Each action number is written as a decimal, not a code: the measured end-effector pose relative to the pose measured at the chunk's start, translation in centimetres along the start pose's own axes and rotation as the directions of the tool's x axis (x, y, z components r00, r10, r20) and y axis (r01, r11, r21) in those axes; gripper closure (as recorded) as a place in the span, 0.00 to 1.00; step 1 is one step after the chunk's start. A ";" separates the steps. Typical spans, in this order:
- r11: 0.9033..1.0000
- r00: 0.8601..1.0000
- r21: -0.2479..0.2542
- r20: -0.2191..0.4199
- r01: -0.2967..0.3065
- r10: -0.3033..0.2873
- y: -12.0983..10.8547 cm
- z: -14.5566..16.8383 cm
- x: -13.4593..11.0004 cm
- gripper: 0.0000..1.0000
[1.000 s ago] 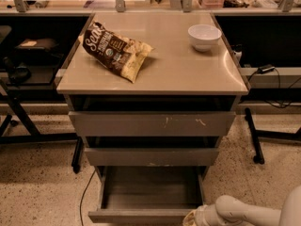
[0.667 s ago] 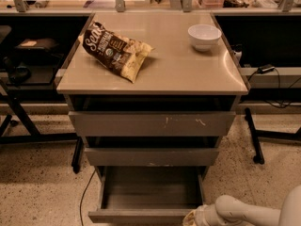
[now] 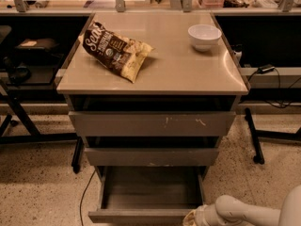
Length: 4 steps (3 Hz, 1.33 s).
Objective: Close bottom drawer
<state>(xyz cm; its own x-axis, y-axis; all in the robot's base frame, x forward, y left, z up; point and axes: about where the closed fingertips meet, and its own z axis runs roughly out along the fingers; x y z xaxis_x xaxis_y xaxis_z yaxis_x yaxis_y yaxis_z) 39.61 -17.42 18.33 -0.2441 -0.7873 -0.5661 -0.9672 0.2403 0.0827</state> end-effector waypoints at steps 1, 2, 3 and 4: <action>1.000 1.000 0.000 0.000 0.000 0.000 0.0 0.0 0.0 0.12; 1.000 1.000 -0.006 0.014 0.011 -0.010 -1.4 0.8 -0.5 0.00; 0.999 0.998 0.005 0.045 0.032 -0.032 -4.4 1.4 -1.8 0.00; 0.996 0.995 0.044 0.059 0.082 -0.084 -9.2 1.3 -3.7 0.20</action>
Offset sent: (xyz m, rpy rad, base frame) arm 0.0436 0.0086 -0.0105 0.0338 -0.0181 0.0251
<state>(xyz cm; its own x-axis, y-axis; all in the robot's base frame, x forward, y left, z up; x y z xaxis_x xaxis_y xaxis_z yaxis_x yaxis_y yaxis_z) 49.47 -15.94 18.63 -0.1572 -0.7699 -0.6184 -0.9797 0.2002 -0.0002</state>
